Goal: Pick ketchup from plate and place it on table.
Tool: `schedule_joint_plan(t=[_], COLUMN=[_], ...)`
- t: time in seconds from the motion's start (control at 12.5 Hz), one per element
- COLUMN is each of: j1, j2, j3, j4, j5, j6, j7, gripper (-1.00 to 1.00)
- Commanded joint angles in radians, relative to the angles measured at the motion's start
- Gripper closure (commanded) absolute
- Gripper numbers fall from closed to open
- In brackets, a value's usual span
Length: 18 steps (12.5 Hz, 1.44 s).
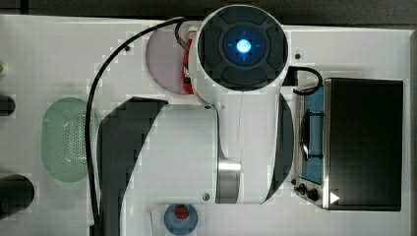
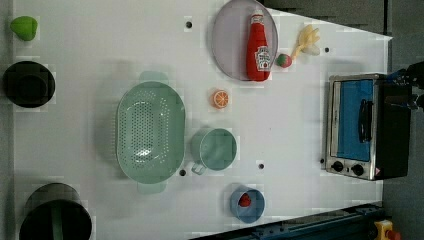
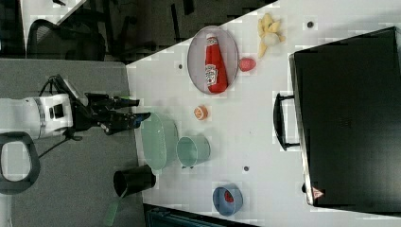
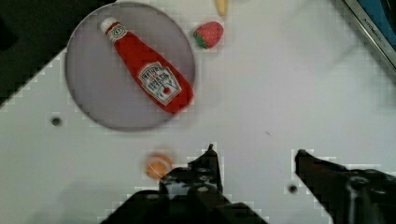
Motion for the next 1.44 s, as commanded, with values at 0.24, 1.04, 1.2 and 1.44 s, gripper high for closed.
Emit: schedule_joint_plan(t=[0.24,1.04,1.2,1.44], j1=[-0.097,-0.073,-0.067,-0.055], j2=[-0.249,0.047,0.128,0.254], j3=[0.054,0.111,0.121,0.129], j4=[-0.165,-0.161,-0.16,-0.157], j5=[0.0,0.0,0.0,0.0], j6=[-0.115,0.17,0.266,0.395], j7=[0.066,0.058,0.045,-0.046], gripper=[-0.99,-1.0,-1.0,-1.0])
